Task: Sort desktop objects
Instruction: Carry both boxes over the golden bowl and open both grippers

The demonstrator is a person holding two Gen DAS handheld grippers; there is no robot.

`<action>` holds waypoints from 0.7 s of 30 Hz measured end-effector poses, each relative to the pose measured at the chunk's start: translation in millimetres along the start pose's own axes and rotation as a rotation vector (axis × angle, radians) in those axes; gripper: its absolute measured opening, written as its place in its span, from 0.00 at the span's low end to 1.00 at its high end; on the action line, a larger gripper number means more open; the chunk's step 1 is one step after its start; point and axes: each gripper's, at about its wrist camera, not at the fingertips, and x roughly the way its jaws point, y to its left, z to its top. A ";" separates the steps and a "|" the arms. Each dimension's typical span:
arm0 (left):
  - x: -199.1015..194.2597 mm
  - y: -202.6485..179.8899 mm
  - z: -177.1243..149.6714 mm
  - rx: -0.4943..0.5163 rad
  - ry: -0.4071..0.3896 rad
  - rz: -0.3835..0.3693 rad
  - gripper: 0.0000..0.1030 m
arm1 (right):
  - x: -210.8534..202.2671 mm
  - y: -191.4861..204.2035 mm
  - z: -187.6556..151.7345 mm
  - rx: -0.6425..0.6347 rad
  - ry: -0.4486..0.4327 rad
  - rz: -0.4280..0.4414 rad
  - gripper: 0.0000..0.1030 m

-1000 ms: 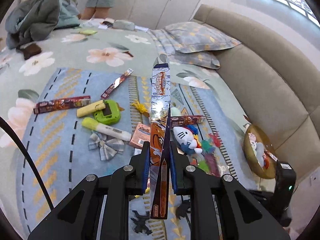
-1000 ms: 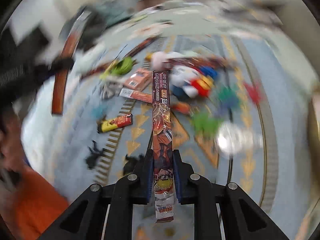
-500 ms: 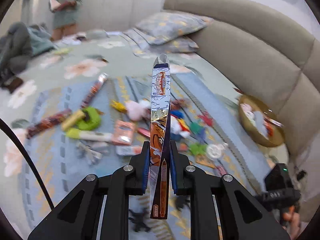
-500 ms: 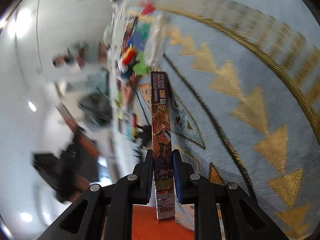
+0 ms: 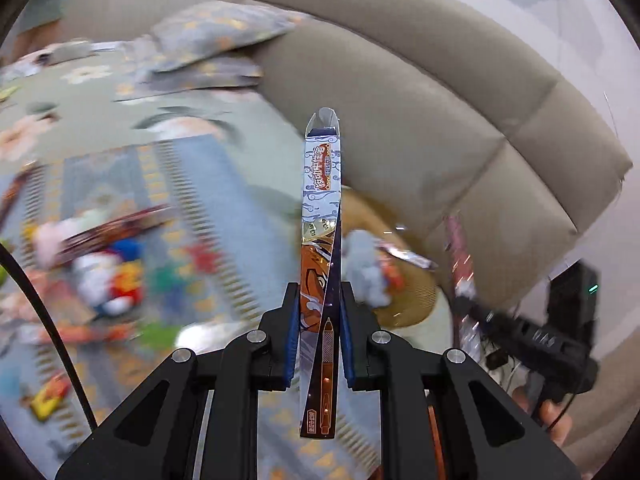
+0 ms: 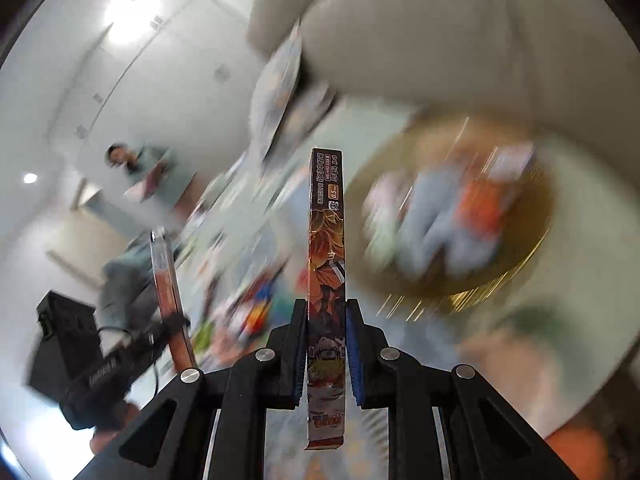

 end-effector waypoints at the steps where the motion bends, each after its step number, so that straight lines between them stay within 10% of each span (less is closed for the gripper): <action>1: 12.0 -10.2 4.5 0.010 0.003 -0.020 0.14 | -9.1 -1.5 11.5 -0.017 -0.051 -0.053 0.17; 10: 98.5 -58.7 45.5 -0.015 -0.025 -0.093 0.19 | 7.2 -8.6 57.6 -0.044 -0.112 -0.172 0.17; 12: 114.1 -58.1 49.8 -0.020 -0.026 -0.076 0.54 | 23.7 -20.1 65.7 -0.048 -0.057 -0.204 0.20; 14: 129.4 -48.5 49.2 -0.040 0.014 -0.053 0.55 | 31.6 -41.0 66.9 0.023 -0.008 -0.158 0.23; 21: 87.6 3.2 35.3 -0.087 0.069 -0.009 0.55 | 37.0 -40.3 46.6 0.030 0.044 -0.091 0.26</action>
